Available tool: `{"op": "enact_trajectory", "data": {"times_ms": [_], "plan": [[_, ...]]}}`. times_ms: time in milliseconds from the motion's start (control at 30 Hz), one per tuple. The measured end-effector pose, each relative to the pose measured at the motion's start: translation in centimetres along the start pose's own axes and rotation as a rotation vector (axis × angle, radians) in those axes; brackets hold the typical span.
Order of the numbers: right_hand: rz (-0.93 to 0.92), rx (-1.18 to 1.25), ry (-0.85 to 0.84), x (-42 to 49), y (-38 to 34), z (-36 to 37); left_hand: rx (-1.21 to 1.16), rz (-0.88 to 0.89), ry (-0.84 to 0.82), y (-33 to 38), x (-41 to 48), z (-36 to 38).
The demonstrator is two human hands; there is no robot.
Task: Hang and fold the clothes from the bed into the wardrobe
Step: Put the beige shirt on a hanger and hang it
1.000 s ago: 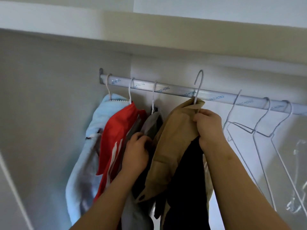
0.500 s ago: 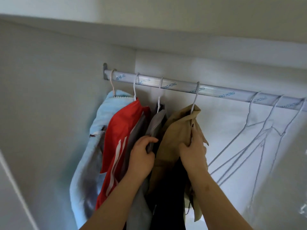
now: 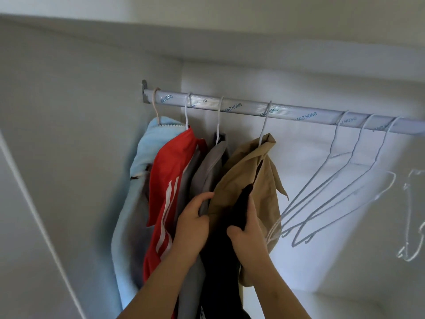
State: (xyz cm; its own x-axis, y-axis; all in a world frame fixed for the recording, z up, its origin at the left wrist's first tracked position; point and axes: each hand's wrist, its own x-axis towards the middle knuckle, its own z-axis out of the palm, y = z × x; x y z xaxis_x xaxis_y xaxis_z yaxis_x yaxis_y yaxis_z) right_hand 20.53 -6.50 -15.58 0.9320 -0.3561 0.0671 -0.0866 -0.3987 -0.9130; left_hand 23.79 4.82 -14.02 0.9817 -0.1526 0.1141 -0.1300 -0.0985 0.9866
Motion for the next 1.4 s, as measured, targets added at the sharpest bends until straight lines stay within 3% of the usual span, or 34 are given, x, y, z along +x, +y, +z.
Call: {"op": "enact_trajectory", "data": {"times_ms": [233,533,767,1167,1400], "plan": [[-0.003,0.092,-0.083,-0.9,-0.7,-0.7,0.011,0.025,0.052,0.1,-1.7,-1.1],[0.029,0.145,0.033,-4.1,-0.7,-1.1,0.112,0.047,0.055,-0.9,-4.4,-1.7],[0.054,0.154,-0.043,-9.4,-0.1,-3.4,0.078,0.034,0.086,-0.7,-9.2,0.3],[0.458,0.313,-0.072,-23.8,6.7,-6.9,0.014,-0.336,-0.002,-4.9,-24.1,3.7],[0.553,0.289,0.119,-31.4,9.0,-9.6,-0.059,-0.490,-0.216,-5.2,-29.7,5.0]]}}
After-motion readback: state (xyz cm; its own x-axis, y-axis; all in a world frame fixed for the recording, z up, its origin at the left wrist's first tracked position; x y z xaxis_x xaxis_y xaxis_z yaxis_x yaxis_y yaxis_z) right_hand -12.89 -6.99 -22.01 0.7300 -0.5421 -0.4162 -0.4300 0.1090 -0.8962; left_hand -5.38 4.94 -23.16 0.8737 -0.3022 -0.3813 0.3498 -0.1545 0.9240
